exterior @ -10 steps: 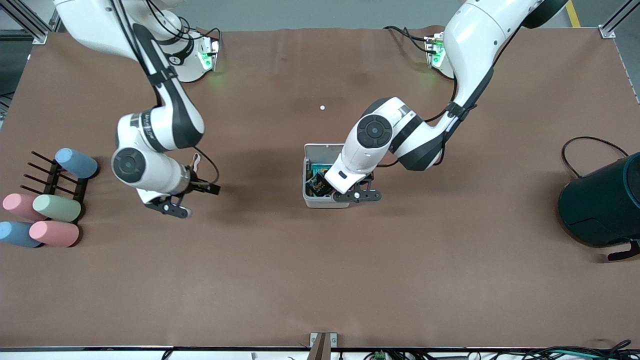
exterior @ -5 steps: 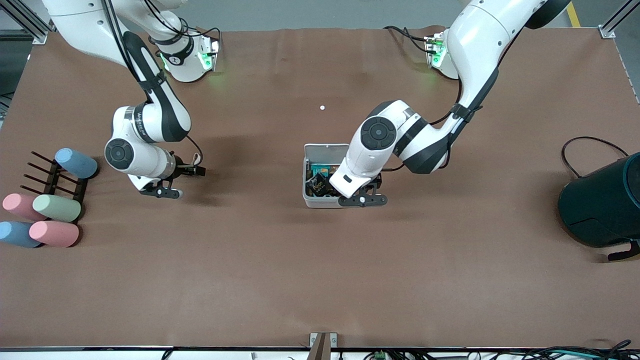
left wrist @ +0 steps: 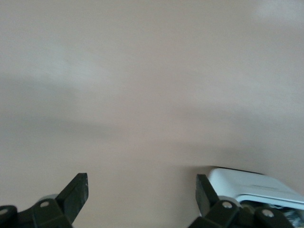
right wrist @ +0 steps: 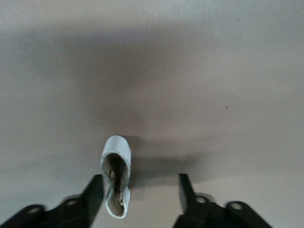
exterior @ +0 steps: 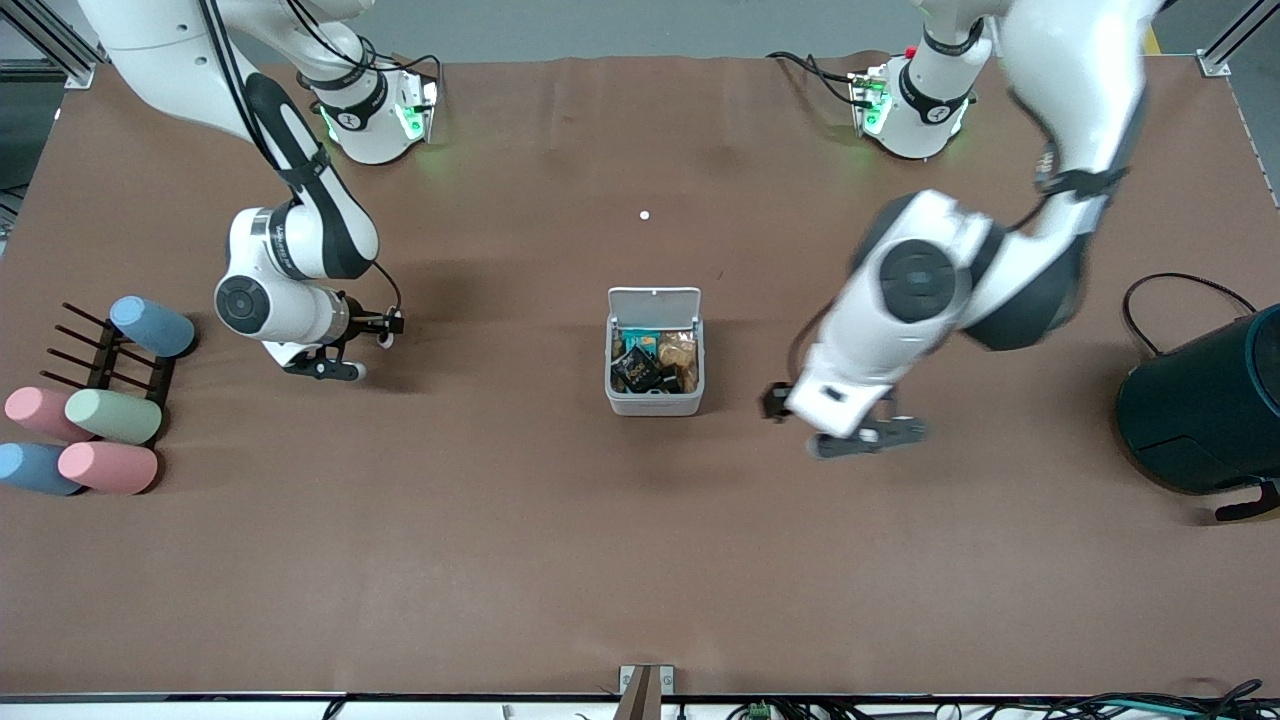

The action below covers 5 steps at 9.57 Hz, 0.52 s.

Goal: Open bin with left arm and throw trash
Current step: 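Lift the white paper with the right gripper while the left gripper retracts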

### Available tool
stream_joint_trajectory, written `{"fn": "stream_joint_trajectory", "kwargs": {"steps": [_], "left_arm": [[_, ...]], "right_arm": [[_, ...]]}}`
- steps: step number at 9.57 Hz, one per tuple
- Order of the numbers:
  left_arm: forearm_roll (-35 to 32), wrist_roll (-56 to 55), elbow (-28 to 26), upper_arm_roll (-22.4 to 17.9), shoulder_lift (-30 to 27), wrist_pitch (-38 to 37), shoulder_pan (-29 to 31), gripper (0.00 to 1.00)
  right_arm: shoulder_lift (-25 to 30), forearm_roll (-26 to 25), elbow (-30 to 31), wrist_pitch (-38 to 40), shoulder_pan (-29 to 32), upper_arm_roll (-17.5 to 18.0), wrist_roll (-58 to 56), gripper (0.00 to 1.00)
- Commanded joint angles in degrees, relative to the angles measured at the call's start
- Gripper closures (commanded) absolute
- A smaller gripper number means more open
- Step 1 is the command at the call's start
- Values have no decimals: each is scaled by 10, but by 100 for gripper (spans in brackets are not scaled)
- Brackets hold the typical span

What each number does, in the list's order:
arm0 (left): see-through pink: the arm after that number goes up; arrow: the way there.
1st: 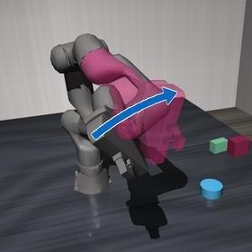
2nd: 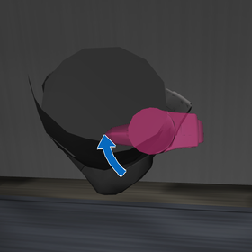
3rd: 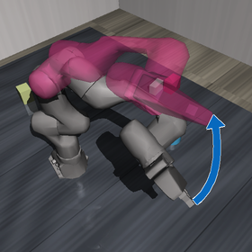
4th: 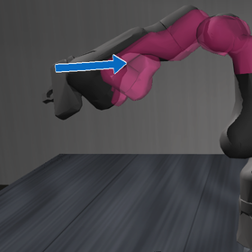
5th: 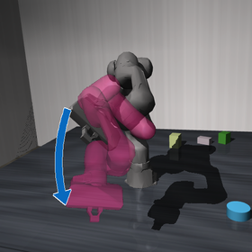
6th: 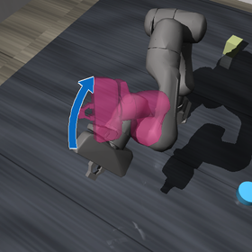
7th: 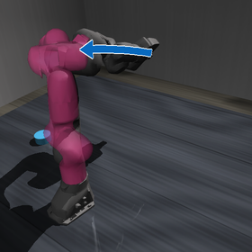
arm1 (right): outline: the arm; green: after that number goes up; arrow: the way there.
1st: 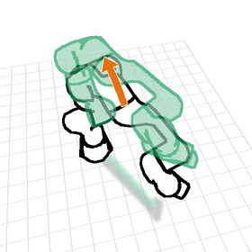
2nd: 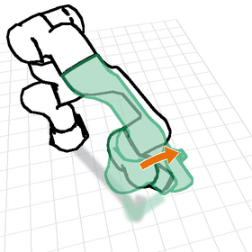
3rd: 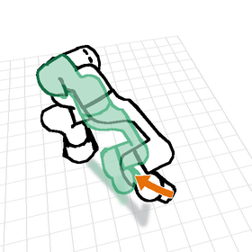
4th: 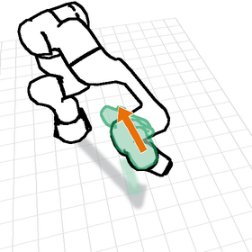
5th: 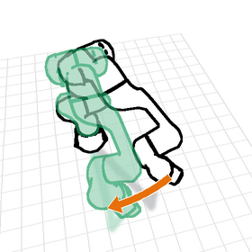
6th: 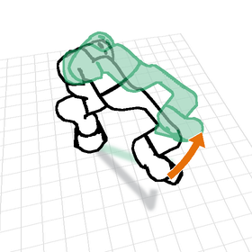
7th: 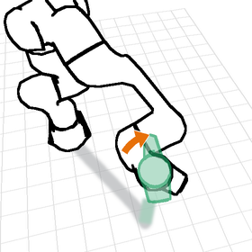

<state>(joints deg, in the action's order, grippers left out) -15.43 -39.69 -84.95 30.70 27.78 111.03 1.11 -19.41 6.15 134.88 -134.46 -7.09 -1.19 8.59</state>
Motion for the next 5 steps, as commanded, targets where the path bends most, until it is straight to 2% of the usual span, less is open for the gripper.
{"fn": "stream_joint_trajectory", "kwargs": {"steps": [1, 2, 3, 4, 5], "left_arm": [[12, 97, 3, 16, -54, -63, 67, 0], [35, 176, 29, 18, -62, -110, 107, 0], [68, 247, 50, 7, -101, -148, 121, 0], [95, 294, 49, -48, -143, -177, 114, 0], [125, 327, 47, -124, -177, -199, 68, 0]], "right_arm": [[0, 3, 9, -12, 9, 12, -4, 60], [0, 3, 7, -12, 10, 13, -3, 79], [0, 6, 3, -12, 11, 14, -2, 92], [2, 19, -4, -11, 9, 14, 1, 98], [3, 38, -20, -5, 4, 15, 5, 99]]}}
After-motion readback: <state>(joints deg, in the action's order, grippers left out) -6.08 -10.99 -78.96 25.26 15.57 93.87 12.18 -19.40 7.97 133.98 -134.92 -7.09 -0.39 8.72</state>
